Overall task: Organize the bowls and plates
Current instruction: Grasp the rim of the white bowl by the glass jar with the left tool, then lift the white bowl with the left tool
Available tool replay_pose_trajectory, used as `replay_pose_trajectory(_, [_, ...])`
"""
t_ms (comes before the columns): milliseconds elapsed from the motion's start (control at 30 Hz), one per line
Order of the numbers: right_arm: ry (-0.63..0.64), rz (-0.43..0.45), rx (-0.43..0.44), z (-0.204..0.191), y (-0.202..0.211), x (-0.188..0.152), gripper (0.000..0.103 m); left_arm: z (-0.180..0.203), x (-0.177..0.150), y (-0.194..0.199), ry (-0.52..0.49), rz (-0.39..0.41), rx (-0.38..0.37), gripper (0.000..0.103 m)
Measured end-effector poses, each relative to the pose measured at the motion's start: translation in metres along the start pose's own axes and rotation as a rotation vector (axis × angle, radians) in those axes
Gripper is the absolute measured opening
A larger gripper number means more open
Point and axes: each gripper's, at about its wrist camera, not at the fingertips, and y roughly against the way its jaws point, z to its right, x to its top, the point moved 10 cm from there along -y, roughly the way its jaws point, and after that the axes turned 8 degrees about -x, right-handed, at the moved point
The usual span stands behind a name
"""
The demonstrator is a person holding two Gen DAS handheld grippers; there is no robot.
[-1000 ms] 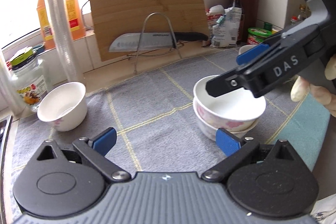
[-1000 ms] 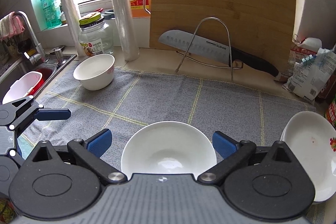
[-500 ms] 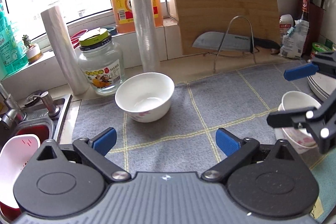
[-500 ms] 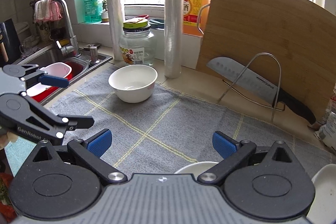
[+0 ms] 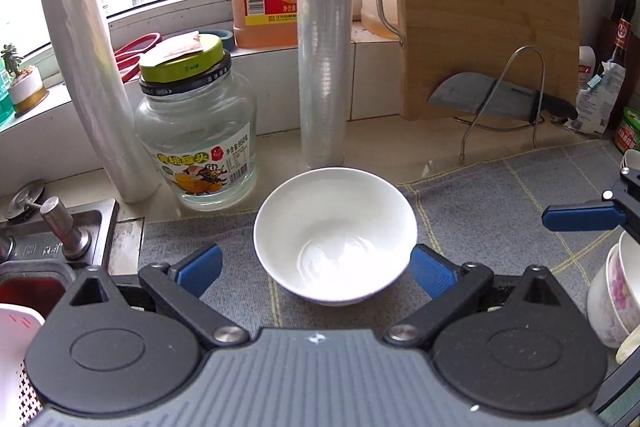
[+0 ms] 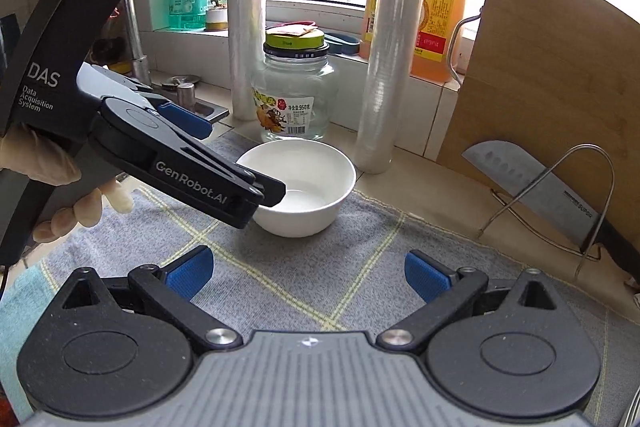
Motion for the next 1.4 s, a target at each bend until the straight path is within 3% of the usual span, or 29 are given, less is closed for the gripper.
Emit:
replay_pose_trajectory(500, [-0.016, -0.019, -0.096, -0.021, -0.073, 0.02, 0.102, -0.02, 0.015, -0.051, -0.024, -0.068, -0.144, 0.094])
replay_pose_trajectory(733, [-0.001, -0.021, -0.086, -0.025, -0.085, 0.02, 0.1, -0.018, 0.013, -0.056, -0.055, -0.1, -0.191, 0.084])
replay_pose_trajectory(867, [0.002, -0.016, -0.062, -0.028, -0.086, 0.021, 0.095, -0.016, 0.015, -0.057, -0.074, -0.102, -0.201, 0.083])
replay_pose_trajectory(1033, [-0.003, -0.014, -0.044, -0.029, -0.085, 0.022, 0.091, -0.017, 0.016, -0.059, -0.091, -0.115, -0.211, 0.074])
replay_pose_trajectory(1400, [-0.07, -0.04, 0.006, -0.024, -0.09, 0.022, 0.09, -0.016, 0.017, -0.061, -0.104, -0.122, -0.214, 0.073])
